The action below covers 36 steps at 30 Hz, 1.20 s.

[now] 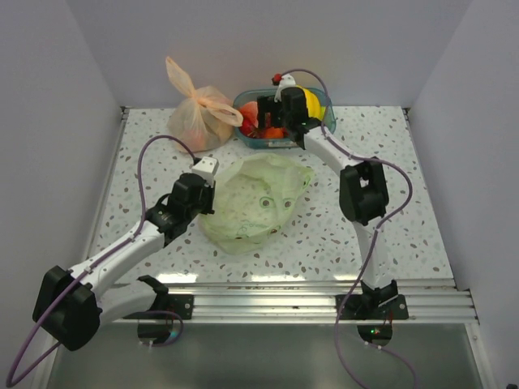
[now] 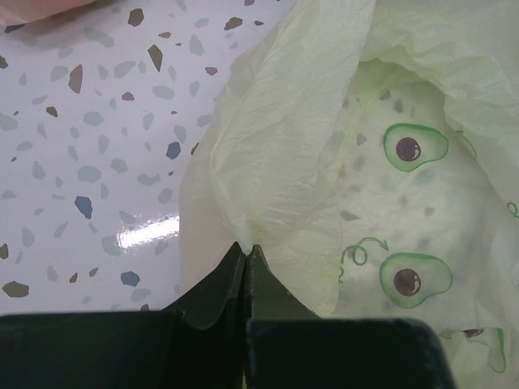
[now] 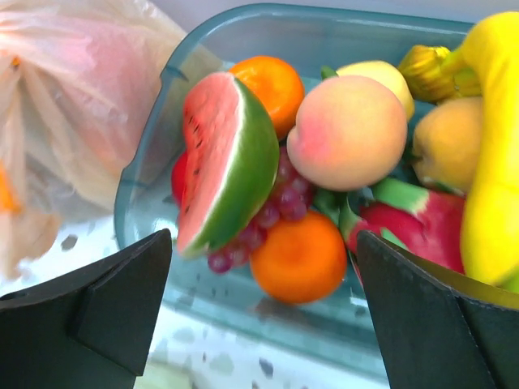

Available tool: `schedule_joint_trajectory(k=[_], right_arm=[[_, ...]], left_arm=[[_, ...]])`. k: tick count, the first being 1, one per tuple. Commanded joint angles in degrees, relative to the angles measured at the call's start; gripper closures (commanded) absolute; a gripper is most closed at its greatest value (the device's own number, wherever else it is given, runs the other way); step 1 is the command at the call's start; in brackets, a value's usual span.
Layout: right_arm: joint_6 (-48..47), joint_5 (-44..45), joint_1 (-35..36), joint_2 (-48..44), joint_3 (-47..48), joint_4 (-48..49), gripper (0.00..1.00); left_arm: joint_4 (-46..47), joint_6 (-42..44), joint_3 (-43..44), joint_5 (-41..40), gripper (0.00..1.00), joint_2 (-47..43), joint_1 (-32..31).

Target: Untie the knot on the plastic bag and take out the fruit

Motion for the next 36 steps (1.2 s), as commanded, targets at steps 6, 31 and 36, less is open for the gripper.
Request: schedule_joint_trajectory(k=[6, 31, 36], right_arm=[[0.63, -6.75, 0.45, -24.59, -17.00, -2.48, 0.01], [19.70, -11.68, 14.33, -50.71, -61.67, 7.17, 0.01], [22.25, -12.29, 15.39, -48.78, -67.81, 12.61, 0.02]], left_arm=[[-0.80, -2.66, 1.70, -2.05, 0.91, -2.93, 0.27], [-27.18, -35.00, 13.41, -16.98, 0.00, 7.43, -10.46], [-26.21, -38.17, 9.62, -20.76, 0.06, 10.16, -10.37]])
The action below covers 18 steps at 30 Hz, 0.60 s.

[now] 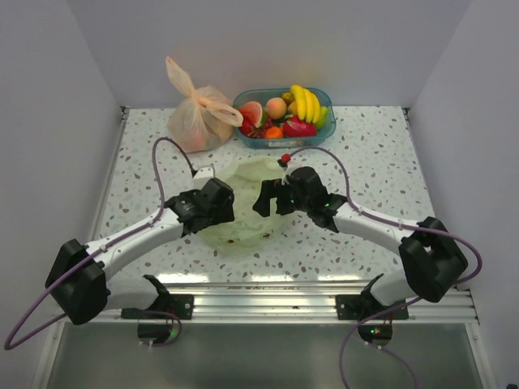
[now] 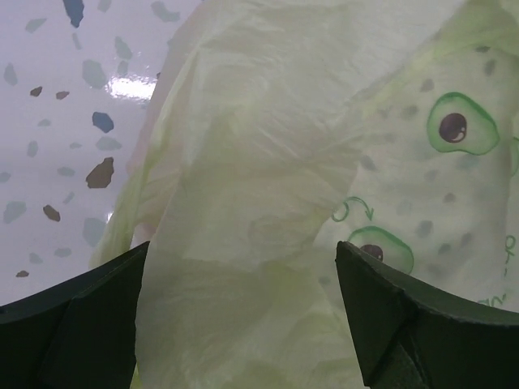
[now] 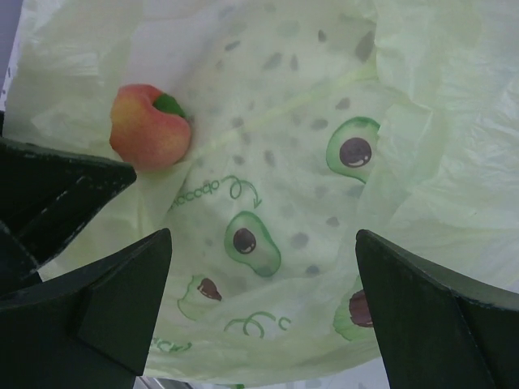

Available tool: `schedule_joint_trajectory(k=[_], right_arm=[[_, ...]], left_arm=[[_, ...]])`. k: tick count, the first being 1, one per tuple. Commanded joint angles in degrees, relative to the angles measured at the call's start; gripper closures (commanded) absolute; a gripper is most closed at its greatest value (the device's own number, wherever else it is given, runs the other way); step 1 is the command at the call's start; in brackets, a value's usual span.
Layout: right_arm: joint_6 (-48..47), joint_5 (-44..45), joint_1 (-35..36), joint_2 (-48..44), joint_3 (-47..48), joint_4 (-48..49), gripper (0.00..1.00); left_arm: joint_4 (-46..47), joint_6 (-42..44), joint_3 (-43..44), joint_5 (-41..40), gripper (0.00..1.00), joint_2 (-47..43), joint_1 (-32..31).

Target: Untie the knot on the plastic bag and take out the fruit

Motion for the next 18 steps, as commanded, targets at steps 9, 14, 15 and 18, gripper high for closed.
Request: schedule_joint_trajectory(k=[9, 14, 15, 18], right_arm=[[7.24, -4.60, 0.88, 5.91, -8.47, 12.77, 0.03], [8.20, -4.51, 0.88, 7.94, -8.30, 13.21, 0.04], [8.29, -4.33, 0.88, 7.94, -8.38, 13.29, 0.04], [8.03, -3.54, 0.88, 8.03, -8.39, 12.94, 0.04]], left_arm=[[2.08, -0.83, -3.79, -7.28, 0.57, 1.11, 1.42], [5.95, 7.01, 2.35, -0.95, 1.00, -0.29, 0.54], [7.00, 8.50, 3.58, 2.02, 1.00, -0.38, 0.02], [7.53, 8.43, 7.19, 6.16, 1.00, -0.73, -2.97]])
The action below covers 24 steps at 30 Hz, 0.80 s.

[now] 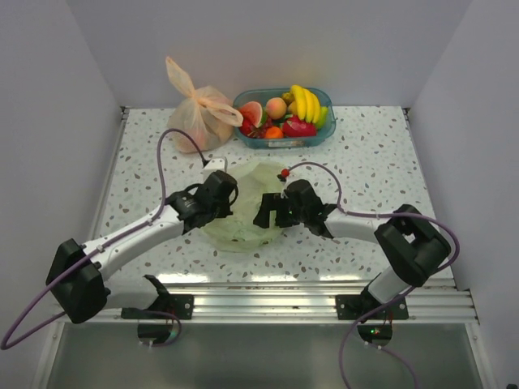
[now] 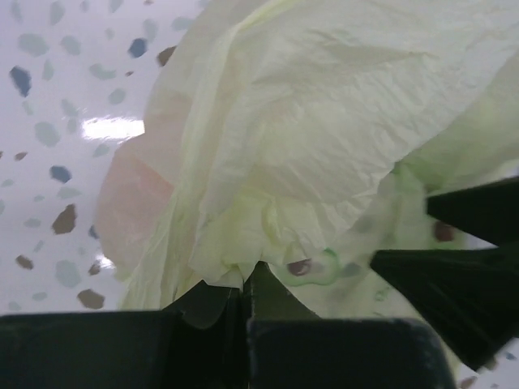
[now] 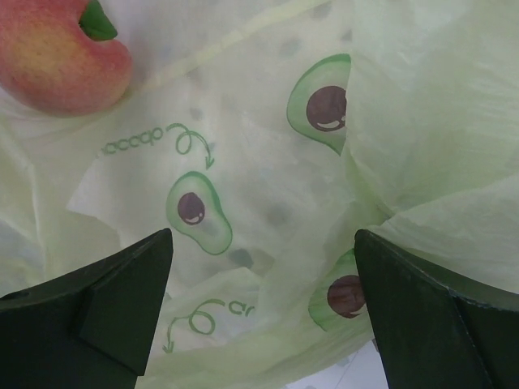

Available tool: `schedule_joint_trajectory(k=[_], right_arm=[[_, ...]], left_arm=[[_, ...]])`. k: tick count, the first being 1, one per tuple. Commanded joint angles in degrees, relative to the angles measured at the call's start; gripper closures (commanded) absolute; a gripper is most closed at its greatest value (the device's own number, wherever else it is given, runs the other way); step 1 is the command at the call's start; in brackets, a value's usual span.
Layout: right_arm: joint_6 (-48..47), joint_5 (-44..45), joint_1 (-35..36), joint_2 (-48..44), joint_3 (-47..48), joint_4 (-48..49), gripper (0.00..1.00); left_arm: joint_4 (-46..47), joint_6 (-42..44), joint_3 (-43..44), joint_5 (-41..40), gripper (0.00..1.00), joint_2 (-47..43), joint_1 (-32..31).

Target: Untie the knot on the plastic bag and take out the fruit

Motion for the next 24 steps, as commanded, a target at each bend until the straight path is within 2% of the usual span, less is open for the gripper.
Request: schedule_joint_trajectory(k=[1, 3, 7, 16, 24], right_arm=[[0.86, 0.24, 0.21, 0.08, -0.04, 2.80, 0.04], [0.60, 0.85, 0.21, -0.28, -0.30, 2.36, 0.04], [-0.37, 2.26, 0.21, -1.24, -0.21, 1.05, 0.04], [-4.32, 3.67, 0.29, -4.93, 1.37, -3.52, 0.04], [-12.84, 5.60, 4.24, -9.07, 7.43, -9.86, 0.06]], left_arm=[[5.31, 2.48, 5.29, 6.50, 1.00, -2.50, -3.69], [6.79, 0.99, 4.60, 8.78, 1.00, -3.90, -5.89], [6.45, -1.65, -0.75, 6.26, 1.00, -5.84, -6.26], [4.69, -2.09, -2.18, 3.08, 1.00, -4.00, -6.34], [0.39, -6.31, -4.02, 1.24, 1.00, -3.46, -6.25]])
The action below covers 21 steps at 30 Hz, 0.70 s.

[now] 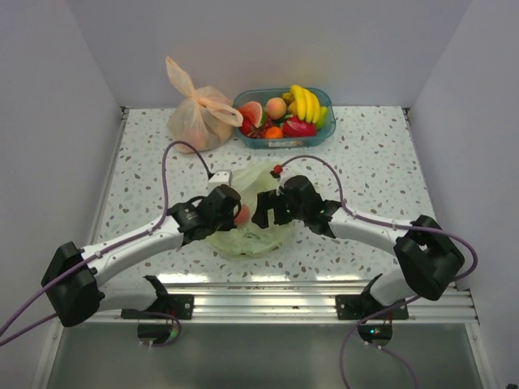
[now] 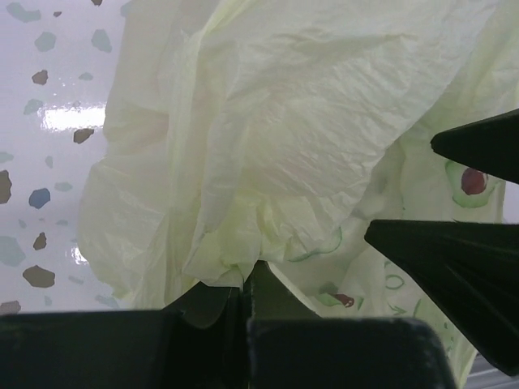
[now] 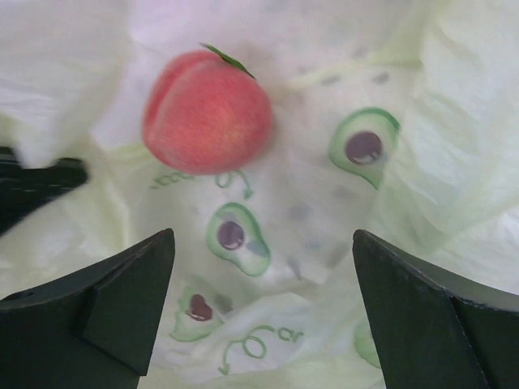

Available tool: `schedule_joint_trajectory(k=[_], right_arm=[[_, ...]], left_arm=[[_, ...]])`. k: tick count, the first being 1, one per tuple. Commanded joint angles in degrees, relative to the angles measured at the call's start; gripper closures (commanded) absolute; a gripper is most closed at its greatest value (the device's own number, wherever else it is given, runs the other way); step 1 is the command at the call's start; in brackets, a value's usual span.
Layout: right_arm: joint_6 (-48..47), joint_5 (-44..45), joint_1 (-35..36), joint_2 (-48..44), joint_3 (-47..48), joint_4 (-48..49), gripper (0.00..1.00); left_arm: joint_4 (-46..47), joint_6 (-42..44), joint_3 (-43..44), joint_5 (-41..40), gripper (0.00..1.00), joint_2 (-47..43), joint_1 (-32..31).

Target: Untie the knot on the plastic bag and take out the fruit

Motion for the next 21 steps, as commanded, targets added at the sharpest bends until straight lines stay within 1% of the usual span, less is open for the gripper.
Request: schedule_joint_trajectory(k=[1, 3, 8, 14, 18, 21], right_arm=[[-5.65, 1.15, 2.02, -2.64, 4.61, -1.53, 0.07], [-6.01, 0.53, 2.89, -1.68, 6.46, -0.92, 0.09], [-4.88, -1.23, 4.13, 5.07, 9.88, 2.68, 0.10], [-2.85, -2.63, 5.01, 13.34, 12.88, 8.04, 0.09], [-2.59, -5.35, 5.89, 17.47, 14.02, 11.65, 0.07], [-2.50, -6.85, 6.50, 19.68, 14.81, 14.46, 0.06]], left_arm=[[-2.70, -3.64, -1.96, -2.63, 1.00, -0.91, 0.30], [-2.61, -4.61, -2.85, -2.11, 1.00, -1.79, 1.26], [-1.12, -4.61, -4.61, -0.35, 1.00, -3.20, 2.24], [0.46, -5.23, -6.62, 1.58, 1.00, -4.77, 3.82], [2.49, -5.23, -9.09, 4.04, 1.00, -5.57, 5.66], [3.19, -4.97, -9.97, 4.84, 1.00, -5.57, 5.93]])
